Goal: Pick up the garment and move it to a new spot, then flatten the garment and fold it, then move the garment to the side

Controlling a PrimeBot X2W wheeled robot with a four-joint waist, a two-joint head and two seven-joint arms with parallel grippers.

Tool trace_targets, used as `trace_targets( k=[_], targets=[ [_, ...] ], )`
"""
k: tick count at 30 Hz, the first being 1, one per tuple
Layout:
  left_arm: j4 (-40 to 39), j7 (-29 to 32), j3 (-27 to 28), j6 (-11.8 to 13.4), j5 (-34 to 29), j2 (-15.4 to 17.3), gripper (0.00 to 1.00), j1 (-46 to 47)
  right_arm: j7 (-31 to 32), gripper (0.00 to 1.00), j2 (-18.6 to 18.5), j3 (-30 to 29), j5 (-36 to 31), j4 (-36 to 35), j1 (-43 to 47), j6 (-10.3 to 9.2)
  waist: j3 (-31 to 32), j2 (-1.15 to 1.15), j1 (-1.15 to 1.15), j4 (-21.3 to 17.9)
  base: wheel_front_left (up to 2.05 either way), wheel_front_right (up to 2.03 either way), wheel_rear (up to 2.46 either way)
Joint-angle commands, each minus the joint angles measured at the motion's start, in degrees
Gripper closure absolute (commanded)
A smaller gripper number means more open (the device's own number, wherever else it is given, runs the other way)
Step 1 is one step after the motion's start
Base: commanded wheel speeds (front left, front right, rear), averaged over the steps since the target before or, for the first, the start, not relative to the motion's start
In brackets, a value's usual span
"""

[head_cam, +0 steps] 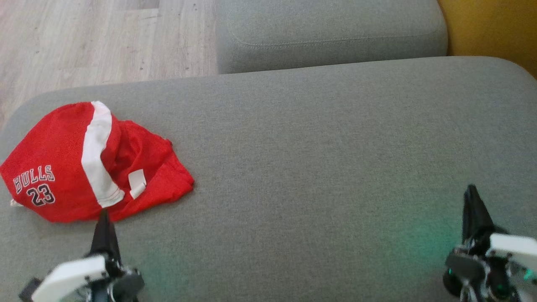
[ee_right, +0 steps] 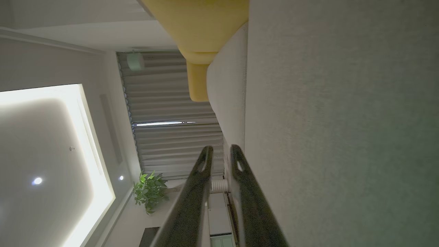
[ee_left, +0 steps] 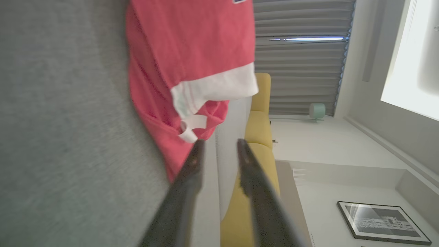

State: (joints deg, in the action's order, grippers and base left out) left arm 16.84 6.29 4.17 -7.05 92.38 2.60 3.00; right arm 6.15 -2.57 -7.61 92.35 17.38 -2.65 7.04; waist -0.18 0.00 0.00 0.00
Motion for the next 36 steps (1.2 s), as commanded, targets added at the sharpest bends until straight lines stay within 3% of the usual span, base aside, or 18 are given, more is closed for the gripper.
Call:
trace_targets(
  k=[1,15,36],
  targets=[
    [0.2,0.0,-0.1,0.0,0.0,0.0,0.00,-0.1,0.0,0.00,0.0,0.0,0.0,0.3,0.1,0.00,0.0,0.00,0.00,0.0,0.00,0.00,0.00],
    [-1.5,-2.4,-0.4,0.0,-0.5,0.0,0.00,-1.1,-2.4,0.00,0.0,1.8,-2.5,-1.2,0.4,0.05,0.2,0.00,0.00,0.0,0.00,0.00,0.00],
    [-5.2,-5.8,3.1,-0.1,-9.5,0.1,0.00,-1.2,-5.8,0.00,-0.1,2.0,-20.1,-4.9,-0.2,0.12,0.8,0.00,0.00,0.0,0.00,0.00,0.00]
  ],
)
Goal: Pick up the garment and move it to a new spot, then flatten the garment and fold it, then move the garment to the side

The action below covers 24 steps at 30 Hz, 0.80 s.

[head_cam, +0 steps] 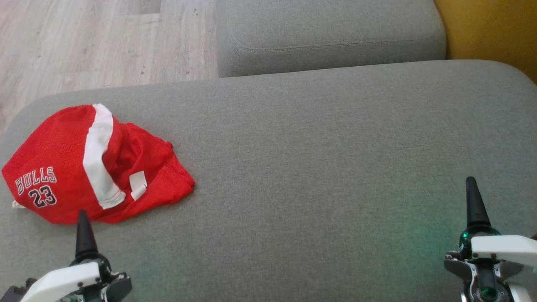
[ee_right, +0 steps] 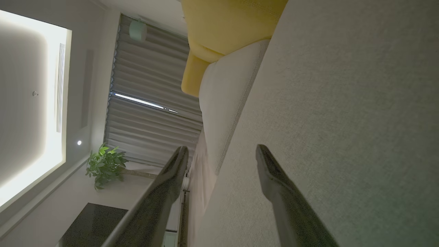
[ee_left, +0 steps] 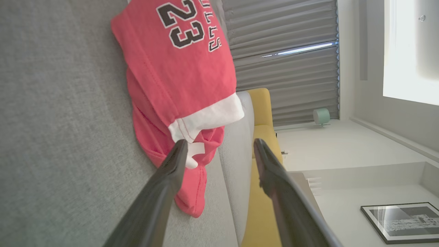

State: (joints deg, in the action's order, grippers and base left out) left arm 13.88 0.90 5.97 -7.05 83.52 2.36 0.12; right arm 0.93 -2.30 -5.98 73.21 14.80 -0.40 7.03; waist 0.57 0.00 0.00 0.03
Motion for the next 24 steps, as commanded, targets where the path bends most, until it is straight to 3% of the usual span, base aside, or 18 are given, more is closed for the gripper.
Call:
trace_targets(
  k=[1,13,24],
  targets=[
    [-2.5,-0.6,1.5,-0.1,-1.0,0.3,0.00,1.6,-0.7,0.00,-0.3,0.5,-2.1,-2.7,-2.5,0.14,0.0,0.00,0.00,0.0,0.00,0.00,0.00],
    [-7.0,-2.6,1.3,-0.1,-10.7,0.3,0.00,0.8,-2.7,0.00,-0.4,2.8,-15.2,-6.6,-1.8,0.18,0.2,0.00,0.00,-0.2,0.00,0.00,0.00],
    [-10.6,-4.7,-4.0,1.7,-26.3,0.4,0.00,-0.5,-4.8,0.00,-0.4,5.7,-29.2,-8.0,-1.5,0.22,0.4,0.00,0.00,-0.1,0.00,0.00,0.00]
  ],
)
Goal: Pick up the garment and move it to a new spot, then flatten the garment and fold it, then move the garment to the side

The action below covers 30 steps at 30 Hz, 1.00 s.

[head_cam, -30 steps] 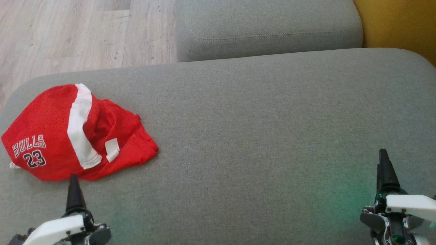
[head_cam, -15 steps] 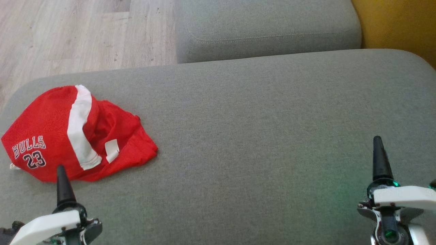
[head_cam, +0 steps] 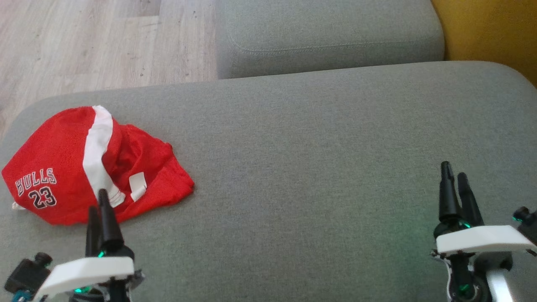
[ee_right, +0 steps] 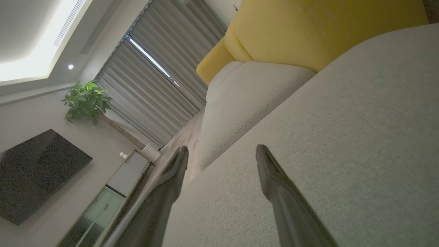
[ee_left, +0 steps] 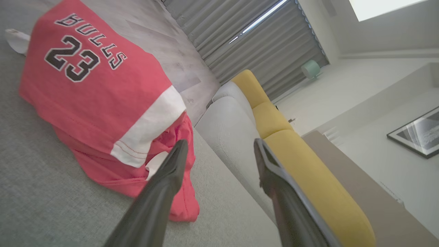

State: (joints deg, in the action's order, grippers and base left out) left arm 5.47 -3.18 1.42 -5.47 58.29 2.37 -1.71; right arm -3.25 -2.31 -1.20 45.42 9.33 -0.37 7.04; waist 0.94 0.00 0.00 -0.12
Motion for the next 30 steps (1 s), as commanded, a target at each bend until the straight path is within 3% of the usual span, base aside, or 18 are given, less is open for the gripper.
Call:
trace_targets(
  k=[1,17,30],
  targets=[
    [-2.2,-0.8,0.2,0.2,-2.3,0.4,0.00,1.2,-0.8,0.00,-0.4,1.3,-2.5,-2.6,-1.5,0.22,0.0,0.00,0.00,0.0,0.00,0.00,0.00],
    [-1.9,-3.5,-5.5,1.0,-20.4,0.4,0.00,0.7,-3.5,0.00,-0.4,3.6,-16.5,-2.8,-0.9,0.27,0.4,0.00,0.00,-0.1,0.00,0.00,0.00],
    [-2.5,-5.5,-8.5,2.2,-31.2,0.6,0.00,0.3,-5.5,0.00,-0.5,5.0,-27.4,-2.6,-0.7,0.32,0.6,0.00,0.00,-0.4,0.00,0.00,0.00]
  ],
)
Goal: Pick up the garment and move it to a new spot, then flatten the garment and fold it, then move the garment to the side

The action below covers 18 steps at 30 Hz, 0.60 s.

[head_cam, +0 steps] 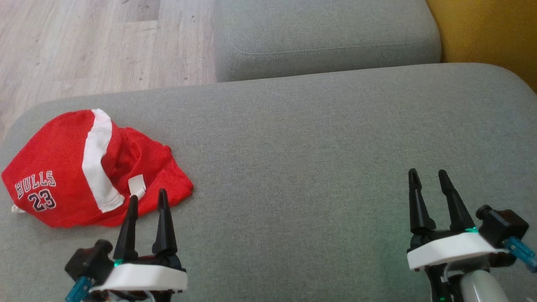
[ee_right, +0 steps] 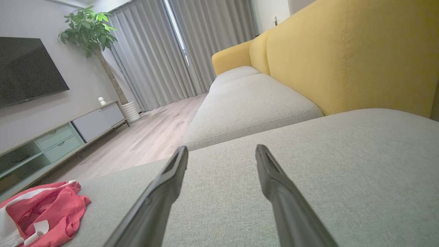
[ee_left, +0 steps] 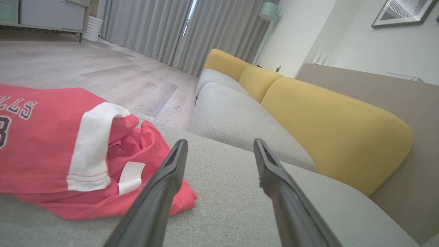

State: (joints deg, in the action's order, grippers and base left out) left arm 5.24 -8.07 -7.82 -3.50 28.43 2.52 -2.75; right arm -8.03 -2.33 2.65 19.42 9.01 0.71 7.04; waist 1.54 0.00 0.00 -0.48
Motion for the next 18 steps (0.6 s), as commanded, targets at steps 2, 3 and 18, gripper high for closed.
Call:
trace_targets(
  k=[2,3,18],
  targets=[
    [-2.3,-1.0,0.3,0.6,-3.2,0.7,0.00,1.3,-1.1,0.00,-0.4,1.4,-3.1,-2.3,-1.8,0.33,0.1,0.00,0.00,-0.1,0.00,0.00,0.00],
    [-2.2,-1.2,-0.1,0.8,-4.2,0.9,0.00,1.3,-1.2,0.00,-0.4,1.5,-3.9,-2.4,-1.8,0.33,0.1,0.00,0.00,-0.1,0.00,0.00,0.00],
    [-1.2,-3.7,-5.2,4.9,-17.2,3.8,0.00,1.4,-3.8,0.00,-0.5,3.3,-16.0,-3.4,-1.9,0.38,0.6,0.00,0.00,-0.3,0.00,0.00,0.00]
  ],
)
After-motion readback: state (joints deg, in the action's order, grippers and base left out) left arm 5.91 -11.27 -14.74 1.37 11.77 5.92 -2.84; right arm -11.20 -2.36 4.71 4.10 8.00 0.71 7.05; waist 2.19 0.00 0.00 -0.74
